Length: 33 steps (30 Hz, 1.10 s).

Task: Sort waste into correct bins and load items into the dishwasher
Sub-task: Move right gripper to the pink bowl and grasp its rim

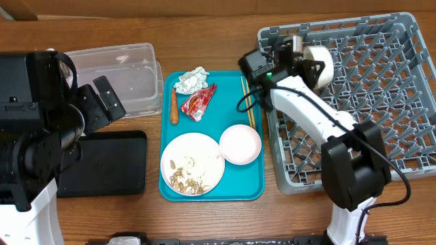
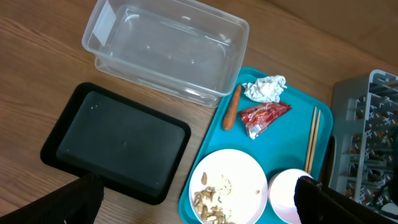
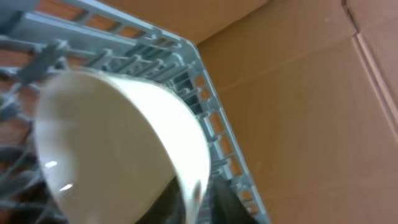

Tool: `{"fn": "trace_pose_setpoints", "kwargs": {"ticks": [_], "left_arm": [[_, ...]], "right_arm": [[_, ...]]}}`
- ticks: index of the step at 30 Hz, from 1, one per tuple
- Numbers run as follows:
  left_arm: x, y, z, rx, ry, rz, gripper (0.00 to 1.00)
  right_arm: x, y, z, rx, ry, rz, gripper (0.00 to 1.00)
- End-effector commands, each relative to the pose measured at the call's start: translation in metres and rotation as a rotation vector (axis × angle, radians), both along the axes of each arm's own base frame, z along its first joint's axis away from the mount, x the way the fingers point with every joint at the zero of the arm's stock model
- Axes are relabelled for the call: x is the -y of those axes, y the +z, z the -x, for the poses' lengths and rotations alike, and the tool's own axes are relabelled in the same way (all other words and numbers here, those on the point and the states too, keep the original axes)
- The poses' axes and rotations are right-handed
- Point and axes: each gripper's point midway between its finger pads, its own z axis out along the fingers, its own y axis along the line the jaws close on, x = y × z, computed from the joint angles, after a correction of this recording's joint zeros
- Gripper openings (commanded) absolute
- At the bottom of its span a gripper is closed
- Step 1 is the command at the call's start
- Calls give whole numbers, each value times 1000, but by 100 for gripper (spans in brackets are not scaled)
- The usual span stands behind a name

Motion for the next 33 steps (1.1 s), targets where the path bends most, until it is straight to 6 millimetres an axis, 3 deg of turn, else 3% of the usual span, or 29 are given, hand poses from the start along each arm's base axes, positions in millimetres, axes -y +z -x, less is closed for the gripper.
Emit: {"fn": "trace_pose_setpoints", "kwargs": {"ticks": [1, 4, 8, 11, 14, 19, 22, 25, 29, 33], "left_arm": [[-2, 1, -1, 0, -6, -16, 100], [-2, 1, -1, 0, -6, -16, 100], [-2, 1, -1, 0, -6, -16, 100], [-2, 1, -1, 0, -6, -16, 100], [-2, 1, -1, 0, -6, -16, 100], [-2, 1, -1, 0, -6, -16, 100], [-2, 1, -1, 0, -6, -16, 100], [-2, 1, -1, 0, -6, -16, 100], [-2, 1, -1, 0, -7, -15, 100], [-2, 1, -1, 0, -7, -15, 100]], "right_arm": [[-15, -7, 7, -55, 44, -21, 64], [-24, -6, 14, -90, 72, -44, 70], [-41, 17, 25, -57, 129, -107, 74], [-60, 40, 37, -21, 201, -247, 79], [-86, 41, 52, -68, 296, -483, 80], [-163, 17, 97, -357, 493, -1007, 81], [-201, 4, 129, -550, 552, -1221, 77], [-209, -13, 145, -646, 535, -1272, 73], [-194, -44, 146, -660, 482, -1203, 69], [-192, -71, 138, -729, 705, -1055, 67]]}}
